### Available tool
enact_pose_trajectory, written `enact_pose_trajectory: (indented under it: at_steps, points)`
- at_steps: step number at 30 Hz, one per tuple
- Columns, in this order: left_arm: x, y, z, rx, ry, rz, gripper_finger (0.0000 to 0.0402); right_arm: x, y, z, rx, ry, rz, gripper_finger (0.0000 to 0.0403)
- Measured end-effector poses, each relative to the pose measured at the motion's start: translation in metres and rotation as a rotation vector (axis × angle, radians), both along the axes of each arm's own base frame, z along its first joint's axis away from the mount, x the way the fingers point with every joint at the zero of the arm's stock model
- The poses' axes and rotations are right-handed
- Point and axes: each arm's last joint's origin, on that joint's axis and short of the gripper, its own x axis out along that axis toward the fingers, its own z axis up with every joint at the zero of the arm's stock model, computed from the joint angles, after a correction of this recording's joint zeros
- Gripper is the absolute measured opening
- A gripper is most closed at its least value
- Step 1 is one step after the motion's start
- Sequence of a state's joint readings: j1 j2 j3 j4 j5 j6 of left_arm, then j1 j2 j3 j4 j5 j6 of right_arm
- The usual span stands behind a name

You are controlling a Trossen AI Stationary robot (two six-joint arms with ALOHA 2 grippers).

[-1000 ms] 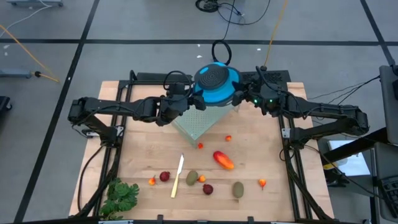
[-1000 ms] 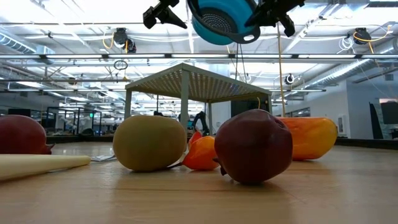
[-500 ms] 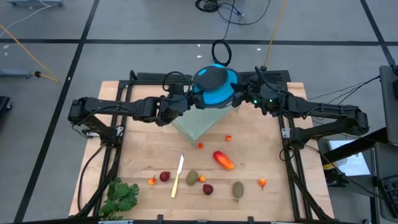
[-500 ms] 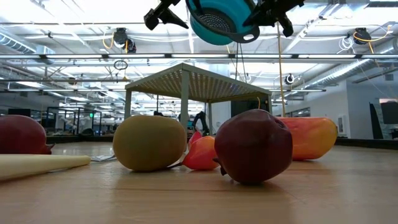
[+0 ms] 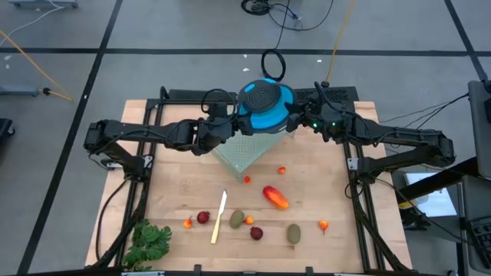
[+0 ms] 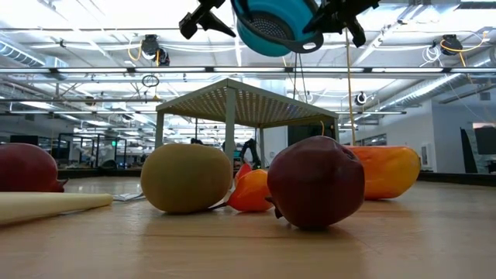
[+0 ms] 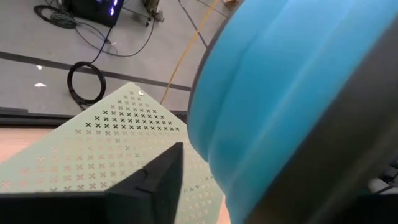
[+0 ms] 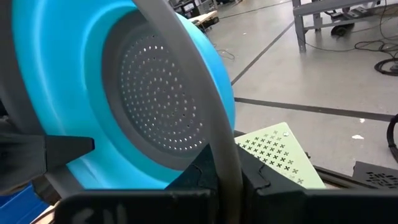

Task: Pick & Place Fruit
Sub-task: Put the blue strainer bowl on the shelf

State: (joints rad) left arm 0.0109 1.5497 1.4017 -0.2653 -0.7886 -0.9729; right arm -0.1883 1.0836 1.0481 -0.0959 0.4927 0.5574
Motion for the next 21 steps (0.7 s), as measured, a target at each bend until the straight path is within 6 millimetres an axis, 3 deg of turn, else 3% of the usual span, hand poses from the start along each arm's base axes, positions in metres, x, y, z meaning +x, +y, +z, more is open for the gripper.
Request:
enact_pose_trajectory:
  at_steps: [9,15,21]
  points:
    - [0.0017,0.0003,0.0019,0.008,-0.007,-0.037,0.0058,0.0005,0.0008,0.0002,0.024,-0.018,0.020,0.0004]
    - [0.0021,0.0005,0.0017,0.055,0.041,-0.055,0.0009,0.0012,0.0037,0.0007,0.024,-0.020,0.030,0.0004]
    - [0.0017,0.0007,0.0006,0.066,0.065,-0.059,0.0004,0.0012,0.0039,0.0004,0.024,-0.017,0.036,0.0012]
